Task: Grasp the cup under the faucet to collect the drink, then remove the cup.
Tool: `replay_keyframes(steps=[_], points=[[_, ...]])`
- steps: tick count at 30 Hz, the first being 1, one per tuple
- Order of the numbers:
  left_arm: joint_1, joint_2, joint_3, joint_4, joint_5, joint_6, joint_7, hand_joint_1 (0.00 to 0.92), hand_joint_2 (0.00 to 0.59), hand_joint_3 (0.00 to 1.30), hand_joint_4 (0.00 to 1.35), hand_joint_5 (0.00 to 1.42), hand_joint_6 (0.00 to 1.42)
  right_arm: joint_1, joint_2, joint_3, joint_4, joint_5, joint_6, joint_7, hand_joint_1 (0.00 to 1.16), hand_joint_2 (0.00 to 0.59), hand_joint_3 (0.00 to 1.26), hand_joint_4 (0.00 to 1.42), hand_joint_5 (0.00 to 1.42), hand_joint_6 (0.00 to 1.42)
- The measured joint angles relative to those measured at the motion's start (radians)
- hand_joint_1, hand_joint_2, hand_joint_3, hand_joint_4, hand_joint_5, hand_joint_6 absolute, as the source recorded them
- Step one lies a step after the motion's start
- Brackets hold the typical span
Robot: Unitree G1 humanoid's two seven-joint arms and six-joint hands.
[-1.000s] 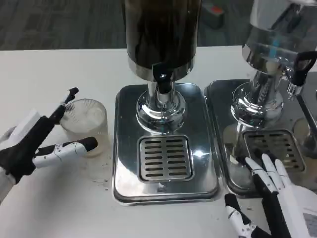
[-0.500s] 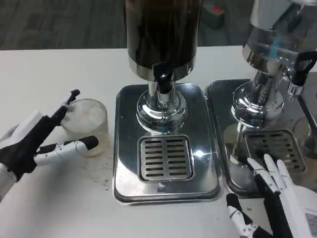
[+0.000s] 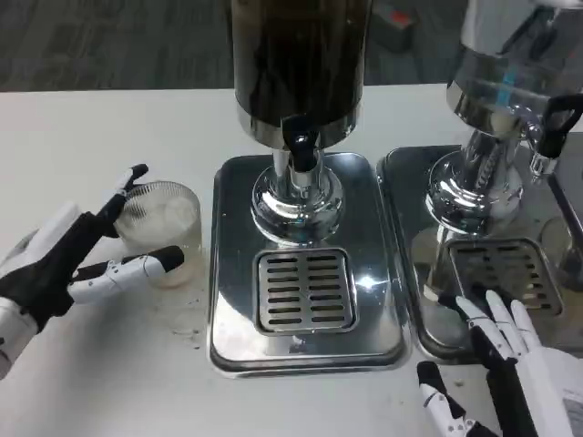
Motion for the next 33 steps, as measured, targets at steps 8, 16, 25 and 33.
replay_keyframes(steps=[8,16,25,33], points=[[-0.002,-0.016,0.002,0.011,-0.030,-0.002,0.000,0.131,0.001,0.00,0.08,0.19,0.28,0.005,0.008,0.000,-0.005,0.000,0.000,0.000,0.32,0.430,0.19,0.04,0.00,0.20],[-0.012,-0.016,0.008,0.018,-0.036,-0.016,0.000,0.131,0.001,0.00,0.07,0.19,0.27,0.005,0.016,0.000,-0.006,0.000,0.000,0.001,0.32,0.430,0.19,0.04,0.00,0.20],[-0.029,-0.016,0.013,0.028,-0.063,-0.029,0.000,0.123,0.002,0.00,0.07,0.18,0.25,0.001,0.017,-0.001,-0.006,0.000,0.000,0.009,0.32,0.430,0.21,0.04,0.00,0.20],[-0.030,-0.016,0.012,0.049,-0.064,-0.029,-0.018,0.114,0.000,0.00,0.04,0.16,0.24,0.000,0.015,-0.003,-0.006,0.006,0.000,0.021,0.32,0.430,0.22,0.05,0.01,0.21]])
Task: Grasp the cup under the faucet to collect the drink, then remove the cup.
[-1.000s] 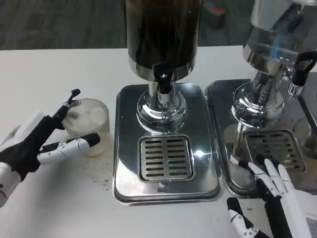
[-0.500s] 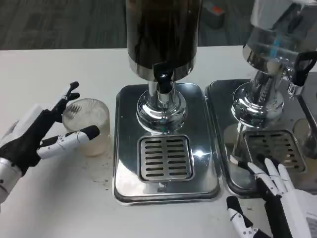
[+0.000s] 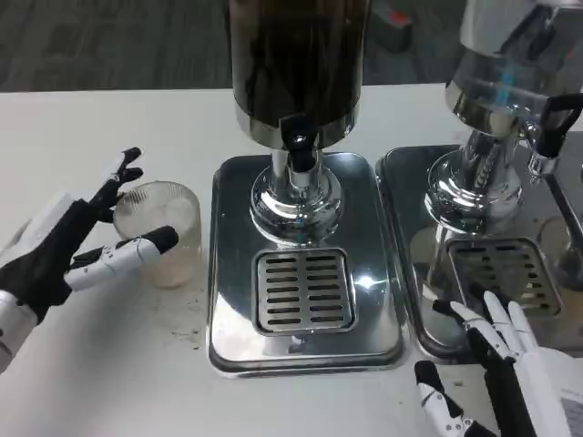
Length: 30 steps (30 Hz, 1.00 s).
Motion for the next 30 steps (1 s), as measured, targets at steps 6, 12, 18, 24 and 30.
replay_keyframes(steps=[6,12,18,24,30], points=[[-0.005,0.000,-0.002,0.015,-0.004,0.000,-0.047,0.110,0.000,0.00,0.00,0.12,0.19,-0.005,-0.004,-0.006,0.000,0.005,0.000,0.004,0.32,0.430,0.23,0.05,0.01,0.21],[-0.015,0.002,-0.002,0.029,-0.012,0.000,-0.082,0.095,0.000,0.00,0.00,0.12,0.17,-0.007,-0.014,-0.007,0.000,0.009,0.000,0.007,0.32,0.424,0.24,0.05,0.01,0.22],[-0.019,0.002,0.000,0.041,-0.039,0.000,-0.101,0.094,0.000,0.00,0.00,0.11,0.17,-0.006,-0.019,-0.007,0.000,0.010,-0.001,0.007,0.33,0.423,0.24,0.05,0.02,0.22],[-0.019,0.002,0.003,0.047,-0.043,0.000,-0.103,0.094,0.000,0.00,0.00,0.11,0.17,-0.001,-0.020,-0.007,0.000,0.010,0.000,0.007,0.33,0.420,0.24,0.05,0.02,0.23],[-0.022,0.002,0.003,0.053,-0.053,0.000,-0.116,0.094,0.000,0.00,0.00,0.11,0.17,0.005,-0.020,-0.006,0.000,0.014,0.000,0.010,0.34,0.417,0.24,0.05,0.03,0.23]])
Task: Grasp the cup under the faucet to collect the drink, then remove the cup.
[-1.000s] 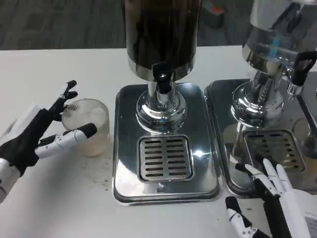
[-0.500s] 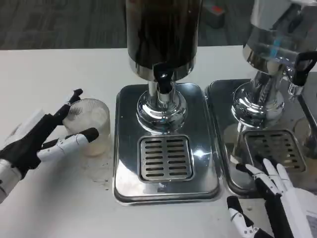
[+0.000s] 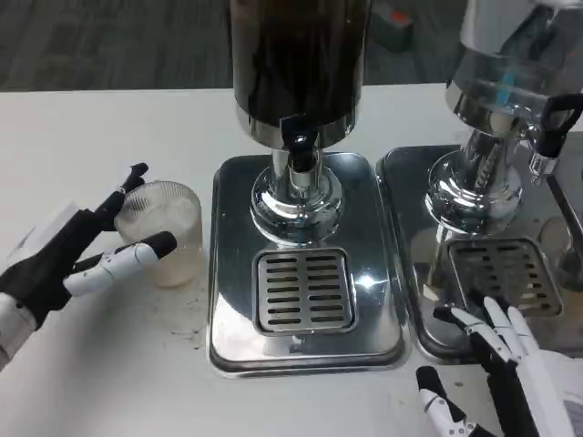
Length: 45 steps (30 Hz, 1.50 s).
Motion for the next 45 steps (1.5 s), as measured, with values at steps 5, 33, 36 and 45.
replay_keyframes(steps=[5,33,36,45], points=[[-0.004,0.000,0.000,0.004,-0.004,0.000,-0.006,0.094,0.000,0.00,0.00,0.11,0.17,0.004,0.000,0.000,-0.004,0.000,0.000,0.002,0.34,0.416,0.24,0.05,0.03,0.23],[-0.013,0.000,-0.001,0.033,-0.026,0.015,-0.014,0.094,0.001,0.00,0.00,0.11,0.18,0.008,-0.006,-0.005,-0.020,0.018,0.000,0.020,0.34,0.416,0.26,0.06,0.04,0.25],[-0.013,0.000,-0.005,0.033,-0.025,0.019,-0.014,0.095,0.001,0.00,0.00,0.11,0.18,0.009,-0.006,-0.006,-0.020,0.018,0.000,0.020,0.34,0.416,0.27,0.06,0.05,0.26],[-0.021,0.000,-0.019,0.033,-0.020,0.029,-0.007,0.129,0.000,0.00,0.00,0.11,0.18,0.017,-0.006,-0.006,-0.024,0.018,0.000,0.021,0.34,0.416,0.27,0.06,0.05,0.26]])
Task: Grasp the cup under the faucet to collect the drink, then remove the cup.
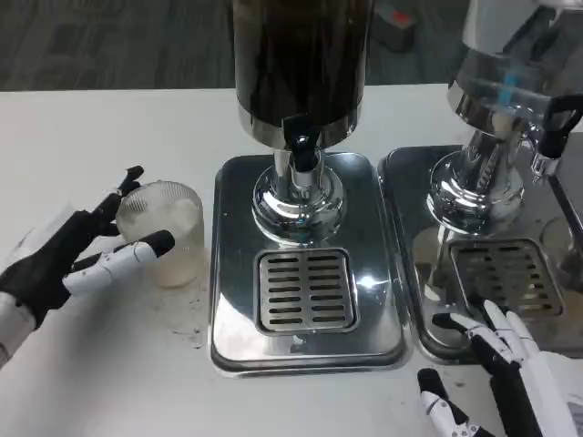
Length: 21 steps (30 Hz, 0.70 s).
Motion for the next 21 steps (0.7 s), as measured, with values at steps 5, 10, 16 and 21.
replay_keyframes(steps=[5,10,16,21], points=[[-0.001,0.000,-0.016,0.000,0.021,0.010,0.027,0.153,0.000,0.00,0.00,0.12,0.19,0.002,0.000,-0.001,0.000,0.001,0.000,0.001,0.34,0.416,0.27,0.06,0.05,0.26],[0.000,0.000,-0.032,0.002,0.052,0.022,0.044,0.170,0.003,0.00,0.02,0.14,0.21,0.002,0.000,-0.001,0.000,0.001,0.000,0.002,0.34,0.416,0.27,0.06,0.05,0.26],[0.000,0.000,-0.045,0.002,0.088,0.029,0.095,0.186,0.000,0.00,0.05,0.16,0.23,0.006,0.003,0.000,0.000,0.002,0.000,0.002,0.34,0.416,0.27,0.06,0.05,0.26],[0.000,0.000,-0.058,-0.002,0.123,0.041,0.155,0.203,0.005,0.00,0.12,0.23,0.29,0.006,0.005,0.000,0.000,0.003,0.000,0.002,0.34,0.416,0.27,0.06,0.05,0.26]])
